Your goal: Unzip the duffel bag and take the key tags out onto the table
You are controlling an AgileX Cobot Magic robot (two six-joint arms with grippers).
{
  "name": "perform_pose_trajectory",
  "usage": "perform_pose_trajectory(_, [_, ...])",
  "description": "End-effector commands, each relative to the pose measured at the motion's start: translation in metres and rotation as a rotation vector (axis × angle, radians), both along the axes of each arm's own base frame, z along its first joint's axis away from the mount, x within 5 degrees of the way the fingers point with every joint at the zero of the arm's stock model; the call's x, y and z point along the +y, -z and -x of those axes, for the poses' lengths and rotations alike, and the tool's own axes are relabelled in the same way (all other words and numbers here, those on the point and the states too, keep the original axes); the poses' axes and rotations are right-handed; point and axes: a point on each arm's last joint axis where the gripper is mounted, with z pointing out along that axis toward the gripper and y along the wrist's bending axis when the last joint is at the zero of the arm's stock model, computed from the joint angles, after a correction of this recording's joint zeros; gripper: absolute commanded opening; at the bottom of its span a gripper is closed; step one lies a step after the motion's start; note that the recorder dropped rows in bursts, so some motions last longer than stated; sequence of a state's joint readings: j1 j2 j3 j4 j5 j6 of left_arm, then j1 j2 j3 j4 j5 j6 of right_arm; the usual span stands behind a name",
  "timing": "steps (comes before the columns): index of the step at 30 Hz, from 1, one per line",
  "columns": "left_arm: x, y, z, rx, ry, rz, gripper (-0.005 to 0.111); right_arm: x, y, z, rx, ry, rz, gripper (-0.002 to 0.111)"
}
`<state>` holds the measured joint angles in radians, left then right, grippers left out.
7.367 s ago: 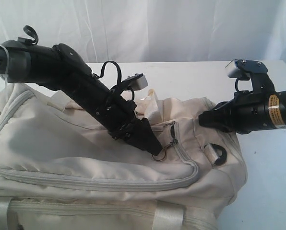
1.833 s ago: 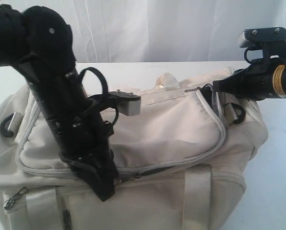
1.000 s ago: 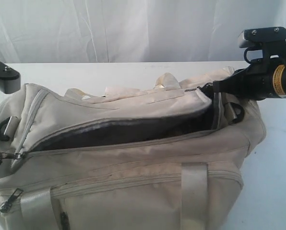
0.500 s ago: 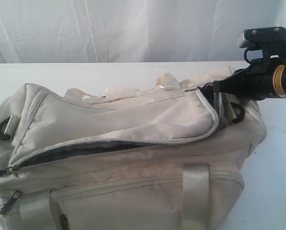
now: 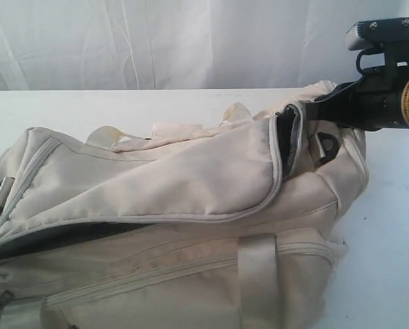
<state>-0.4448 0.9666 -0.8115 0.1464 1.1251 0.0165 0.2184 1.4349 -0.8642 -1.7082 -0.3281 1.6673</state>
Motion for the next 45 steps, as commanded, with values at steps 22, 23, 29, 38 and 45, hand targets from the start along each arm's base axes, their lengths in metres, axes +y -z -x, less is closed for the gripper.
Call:
perform_pose_trajectory(22, [-0.009,-0.008,0.004,0.009,0.082,0.104,0.000,0.079,-0.054,0.104,-0.157,-0.766,-0.105,0.062])
perform_pose_trajectory(23, [-0.011,-0.009,0.004,0.012,0.101,0.125,0.000,0.084,-0.052,0.107,-0.159,-0.798,-0.100,0.063])
perform_pose_trajectory(29, [-0.020,-0.014,0.006,0.014,0.151,0.223,0.000,0.123,-0.029,0.127,-0.172,-0.997,-0.030,0.064])
perform_pose_trajectory(38, [-0.022,-0.015,0.005,0.003,0.175,0.236,0.000,0.184,0.010,0.162,-0.336,-1.096,0.246,0.064])
perform_pose_trajectory(45, [-0.022,-0.015,0.005,0.000,0.174,0.238,0.000,0.201,0.012,0.164,-0.456,-0.994,0.386,0.056])
